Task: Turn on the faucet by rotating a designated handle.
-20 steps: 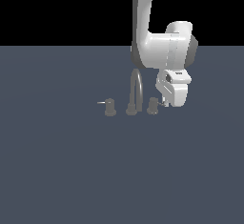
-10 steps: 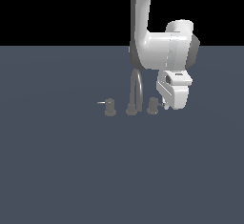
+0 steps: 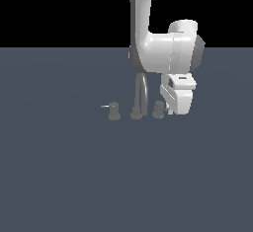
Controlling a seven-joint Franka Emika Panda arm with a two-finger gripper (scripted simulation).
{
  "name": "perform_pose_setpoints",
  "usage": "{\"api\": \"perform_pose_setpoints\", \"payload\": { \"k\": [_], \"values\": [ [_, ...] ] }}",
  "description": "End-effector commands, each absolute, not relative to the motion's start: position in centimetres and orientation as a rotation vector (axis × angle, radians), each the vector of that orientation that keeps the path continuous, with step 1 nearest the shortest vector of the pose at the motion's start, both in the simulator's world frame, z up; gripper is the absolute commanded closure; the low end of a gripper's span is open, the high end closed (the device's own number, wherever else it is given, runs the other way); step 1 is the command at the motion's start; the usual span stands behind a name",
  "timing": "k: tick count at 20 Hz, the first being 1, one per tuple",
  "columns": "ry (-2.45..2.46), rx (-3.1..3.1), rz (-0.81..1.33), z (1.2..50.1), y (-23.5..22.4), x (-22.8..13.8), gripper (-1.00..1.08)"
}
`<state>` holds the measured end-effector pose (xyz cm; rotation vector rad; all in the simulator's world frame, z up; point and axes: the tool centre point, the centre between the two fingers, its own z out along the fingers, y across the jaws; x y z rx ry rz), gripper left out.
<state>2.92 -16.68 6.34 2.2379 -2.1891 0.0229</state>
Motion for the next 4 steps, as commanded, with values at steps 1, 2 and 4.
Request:
{"api": "perform_pose_setpoints", "payload": {
  "k": [1,2,4],
  "values": [
    [-2.155,2.284,0.007,6.3,-12.8,3.7,1.08],
    [-2.151,2.288,0.004,6.3,-12.0,3.8,1.08],
    [-2.148,2.293,0.001,6.3,-11.1,3.9,1.08]
  ]
}}
